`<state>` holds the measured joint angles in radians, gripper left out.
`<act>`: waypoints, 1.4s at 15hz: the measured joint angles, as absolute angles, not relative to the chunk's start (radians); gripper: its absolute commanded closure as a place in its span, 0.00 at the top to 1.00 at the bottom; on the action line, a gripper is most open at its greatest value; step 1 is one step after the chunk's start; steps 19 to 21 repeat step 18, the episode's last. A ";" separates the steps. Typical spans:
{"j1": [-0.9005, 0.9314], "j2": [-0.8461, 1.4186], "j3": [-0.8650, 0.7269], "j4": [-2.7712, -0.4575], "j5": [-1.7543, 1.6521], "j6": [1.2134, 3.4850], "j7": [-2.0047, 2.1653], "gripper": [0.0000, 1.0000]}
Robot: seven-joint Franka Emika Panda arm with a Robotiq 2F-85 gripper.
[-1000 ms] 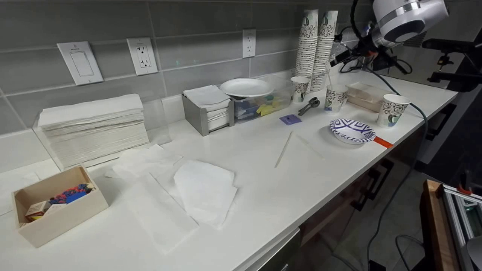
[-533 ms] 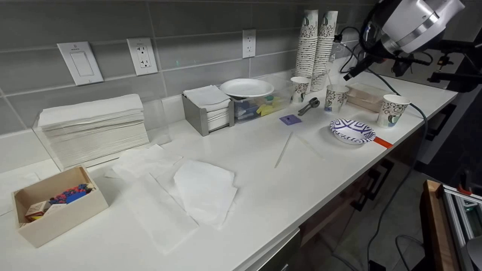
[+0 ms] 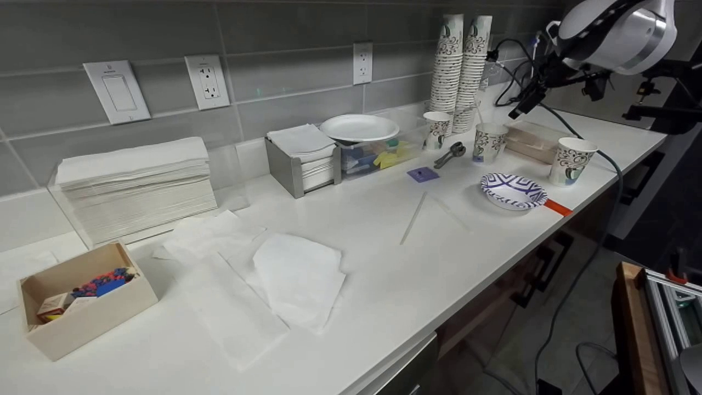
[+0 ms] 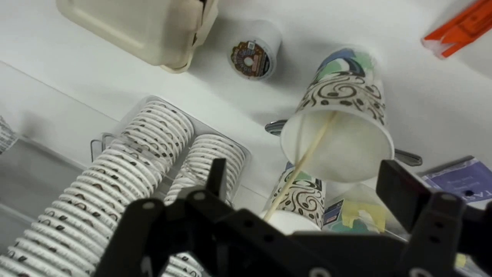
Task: Pick up the stick and put it in the cup
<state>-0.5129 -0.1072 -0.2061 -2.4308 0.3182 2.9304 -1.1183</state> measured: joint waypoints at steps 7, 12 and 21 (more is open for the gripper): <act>-0.551 -0.291 -0.079 -2.364 -0.189 2.380 -0.711 1.00; -0.519 -0.310 0.053 -2.232 -0.202 1.965 -0.482 1.00; -0.388 -0.217 -0.070 -2.083 -0.202 1.785 -0.373 1.00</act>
